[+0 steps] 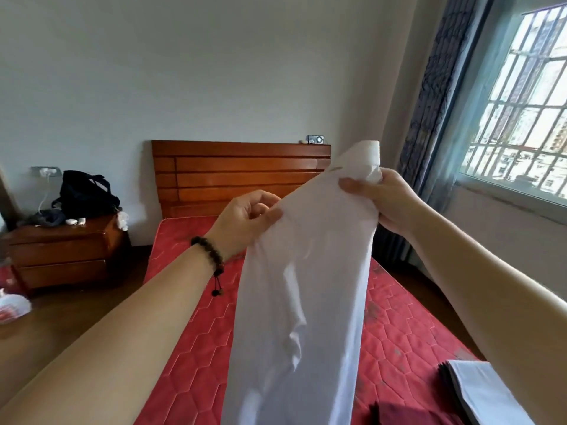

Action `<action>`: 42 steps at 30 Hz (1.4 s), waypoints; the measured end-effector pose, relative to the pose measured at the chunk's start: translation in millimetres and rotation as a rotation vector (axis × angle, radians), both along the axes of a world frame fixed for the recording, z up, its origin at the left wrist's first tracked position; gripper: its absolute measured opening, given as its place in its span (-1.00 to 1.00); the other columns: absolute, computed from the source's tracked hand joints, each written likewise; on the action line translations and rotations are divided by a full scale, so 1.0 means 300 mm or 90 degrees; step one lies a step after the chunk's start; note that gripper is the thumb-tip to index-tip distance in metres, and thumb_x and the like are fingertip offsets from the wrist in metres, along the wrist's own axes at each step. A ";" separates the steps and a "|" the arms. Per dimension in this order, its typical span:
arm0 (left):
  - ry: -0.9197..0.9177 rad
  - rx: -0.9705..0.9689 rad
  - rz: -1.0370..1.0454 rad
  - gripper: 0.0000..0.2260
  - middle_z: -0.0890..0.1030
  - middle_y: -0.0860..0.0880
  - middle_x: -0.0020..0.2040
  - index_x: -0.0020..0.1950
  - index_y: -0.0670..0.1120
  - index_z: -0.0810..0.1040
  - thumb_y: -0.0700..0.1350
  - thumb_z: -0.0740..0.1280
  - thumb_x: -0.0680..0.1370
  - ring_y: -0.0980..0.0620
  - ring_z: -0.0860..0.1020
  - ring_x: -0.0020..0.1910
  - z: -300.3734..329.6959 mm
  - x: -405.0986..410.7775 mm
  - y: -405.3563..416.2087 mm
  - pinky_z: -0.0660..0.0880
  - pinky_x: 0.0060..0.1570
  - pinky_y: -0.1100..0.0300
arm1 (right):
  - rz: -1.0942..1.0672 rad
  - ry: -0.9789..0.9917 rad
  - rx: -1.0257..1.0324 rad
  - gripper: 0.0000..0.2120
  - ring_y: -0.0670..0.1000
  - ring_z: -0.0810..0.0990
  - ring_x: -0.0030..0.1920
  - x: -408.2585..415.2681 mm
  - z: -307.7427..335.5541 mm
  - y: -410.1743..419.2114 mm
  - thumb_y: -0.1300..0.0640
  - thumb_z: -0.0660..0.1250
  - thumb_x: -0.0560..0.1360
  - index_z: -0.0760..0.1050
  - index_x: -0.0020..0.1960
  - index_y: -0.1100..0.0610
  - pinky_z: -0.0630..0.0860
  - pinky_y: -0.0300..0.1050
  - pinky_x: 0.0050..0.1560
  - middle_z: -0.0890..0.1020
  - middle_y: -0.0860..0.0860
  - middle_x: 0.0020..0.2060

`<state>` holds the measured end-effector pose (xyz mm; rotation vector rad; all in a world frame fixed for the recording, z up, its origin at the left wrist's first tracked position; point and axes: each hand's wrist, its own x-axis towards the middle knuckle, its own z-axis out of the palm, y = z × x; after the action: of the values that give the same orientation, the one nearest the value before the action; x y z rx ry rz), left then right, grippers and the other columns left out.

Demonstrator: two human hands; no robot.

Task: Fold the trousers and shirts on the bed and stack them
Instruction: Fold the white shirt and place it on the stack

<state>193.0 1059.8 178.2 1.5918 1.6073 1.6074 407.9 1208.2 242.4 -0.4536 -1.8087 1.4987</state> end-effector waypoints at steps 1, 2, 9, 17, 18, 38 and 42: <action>-0.010 0.004 0.012 -0.71 0.69 -0.01 -0.16 0.08 0.06 0.54 0.17 0.42 0.46 0.08 0.66 -0.18 -0.025 -0.008 -0.021 0.57 -0.22 0.29 | -0.012 -0.012 0.024 -0.74 0.14 0.69 -0.04 -0.020 0.021 -0.015 0.18 0.54 0.29 0.66 -0.03 0.18 0.63 -0.03 -0.06 0.70 0.14 -0.05; -0.025 0.015 0.024 -0.69 0.69 0.01 -0.15 0.09 0.05 0.50 0.15 0.44 0.45 0.09 0.66 -0.18 -0.055 -0.011 -0.043 0.56 -0.22 0.31 | -0.020 -0.028 0.048 -0.77 0.13 0.69 -0.06 -0.037 0.042 -0.032 0.19 0.55 0.29 0.67 -0.06 0.16 0.63 -0.03 -0.07 0.71 0.13 -0.07; -0.050 0.064 0.051 -0.82 0.50 -0.24 -0.35 -0.22 -0.03 0.52 -0.01 0.48 0.46 -0.02 0.40 -0.39 -0.266 0.034 -0.130 0.35 -0.41 0.01 | -0.110 -0.122 0.160 -0.76 0.11 0.69 -0.11 -0.081 0.106 -0.106 0.18 0.59 0.27 0.65 -0.11 0.16 0.63 0.02 -0.05 0.71 0.09 -0.12; 0.052 -0.072 0.078 -0.82 0.45 0.08 -0.41 -0.26 -0.20 0.59 -0.12 0.48 0.45 0.28 0.38 -0.43 -0.535 0.142 -0.099 0.25 -0.40 0.39 | -0.159 -0.087 0.149 -0.85 0.08 0.69 -0.09 0.022 0.114 -0.137 0.22 0.54 0.33 0.66 -0.11 0.13 0.62 0.00 -0.05 0.71 0.05 -0.12; 0.063 -0.090 0.090 -0.82 0.43 0.10 -0.41 -0.28 -0.15 0.58 -0.11 0.46 0.46 0.27 0.38 -0.44 -0.561 0.157 -0.098 0.24 -0.40 0.36 | -0.164 -0.073 0.140 -0.85 0.08 0.68 -0.09 0.040 0.111 -0.141 0.23 0.53 0.34 0.66 -0.10 0.13 0.62 -0.01 -0.05 0.71 0.04 -0.12; -0.070 -0.096 0.200 -0.76 0.50 -0.09 -0.32 -0.10 -0.01 0.53 0.10 0.45 0.39 0.05 0.42 -0.38 -0.463 0.314 -0.698 0.37 -0.42 0.20 | -0.107 -0.026 -0.019 -0.78 0.07 0.70 -0.09 0.543 -0.225 -0.339 0.27 0.50 0.36 0.62 0.00 0.15 0.62 -0.07 -0.14 0.71 0.05 -0.11; 0.017 -0.104 0.235 -0.66 0.52 0.08 -0.45 -0.31 -0.06 0.58 0.20 0.37 0.45 0.19 0.41 -0.45 -0.487 0.372 -0.855 0.34 -0.47 0.35 | -0.089 -0.030 -0.023 -0.71 0.14 0.67 0.02 0.604 -0.300 -0.407 0.23 0.54 0.33 0.62 0.04 0.14 0.61 0.04 -0.03 0.69 0.10 0.00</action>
<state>304.7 803.3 32.2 1.2939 2.0831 1.5789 589.2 1086.1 152.4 -0.6250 -1.7511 1.4367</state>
